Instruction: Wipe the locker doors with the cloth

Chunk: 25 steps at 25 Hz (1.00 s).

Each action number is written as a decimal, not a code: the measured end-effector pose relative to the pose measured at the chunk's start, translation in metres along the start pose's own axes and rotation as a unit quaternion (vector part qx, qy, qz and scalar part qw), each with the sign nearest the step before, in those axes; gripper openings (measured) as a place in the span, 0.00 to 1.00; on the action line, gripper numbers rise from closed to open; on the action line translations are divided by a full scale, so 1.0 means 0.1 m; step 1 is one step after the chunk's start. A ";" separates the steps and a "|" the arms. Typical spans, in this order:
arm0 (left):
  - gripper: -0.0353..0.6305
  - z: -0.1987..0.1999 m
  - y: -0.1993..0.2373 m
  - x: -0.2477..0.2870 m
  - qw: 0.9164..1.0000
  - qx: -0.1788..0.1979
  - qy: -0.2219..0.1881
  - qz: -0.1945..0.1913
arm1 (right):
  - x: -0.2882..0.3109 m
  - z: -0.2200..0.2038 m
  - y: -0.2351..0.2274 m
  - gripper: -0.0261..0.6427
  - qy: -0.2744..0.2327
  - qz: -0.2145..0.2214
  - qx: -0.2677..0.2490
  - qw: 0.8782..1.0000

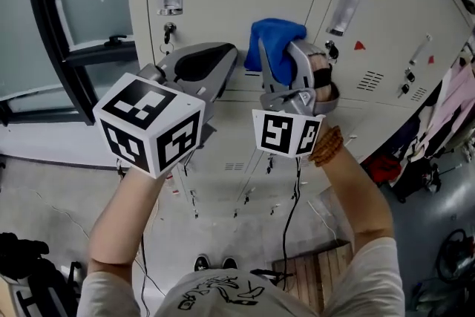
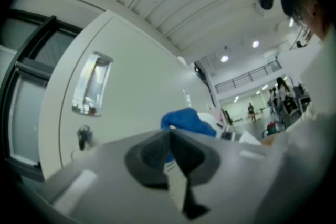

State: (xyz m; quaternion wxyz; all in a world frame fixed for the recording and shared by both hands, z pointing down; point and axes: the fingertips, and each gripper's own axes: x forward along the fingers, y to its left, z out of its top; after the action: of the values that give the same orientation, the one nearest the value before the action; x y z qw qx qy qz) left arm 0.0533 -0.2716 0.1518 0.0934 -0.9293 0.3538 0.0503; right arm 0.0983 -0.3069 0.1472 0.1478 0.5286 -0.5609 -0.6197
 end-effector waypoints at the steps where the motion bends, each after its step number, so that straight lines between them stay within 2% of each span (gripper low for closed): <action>1: 0.06 0.07 0.01 -0.01 1.000 0.003 -0.004 0.000 | 0.07 0.03 -0.13 0.09 -0.001 -0.005 0.003 1.000; 6: 0.06 0.44 0.14 -0.02 0.999 0.026 -0.021 0.002 | 0.43 0.18 -0.77 0.09 -0.016 -0.036 -0.008 0.999; 13: 0.06 1.00 0.29 -0.08 0.997 0.050 -0.056 0.007 | 0.95 0.33 -1.75 0.09 -0.031 -0.070 0.045 0.996; 18: 0.06 1.18 0.32 -0.14 0.996 0.063 -0.067 0.009 | 1.20 0.39 -2.28 0.09 -0.032 -0.091 0.087 0.992; 22: 0.06 1.18 0.42 -0.21 0.996 0.060 -0.069 0.017 | 1.26 0.44 -2.40 0.09 -0.031 -0.105 0.117 0.987; 25: 0.06 1.12 0.50 -0.29 0.995 0.054 -0.074 0.028 | 1.20 0.52 -2.20 0.09 -0.047 -0.103 0.107 0.988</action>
State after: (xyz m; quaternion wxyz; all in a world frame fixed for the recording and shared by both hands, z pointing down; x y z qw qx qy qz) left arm -0.0044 -0.2661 0.0399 0.1678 -0.9064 0.3741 0.1020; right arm 0.0980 -0.2998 -0.1082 -0.0005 0.5668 -0.5732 -0.5918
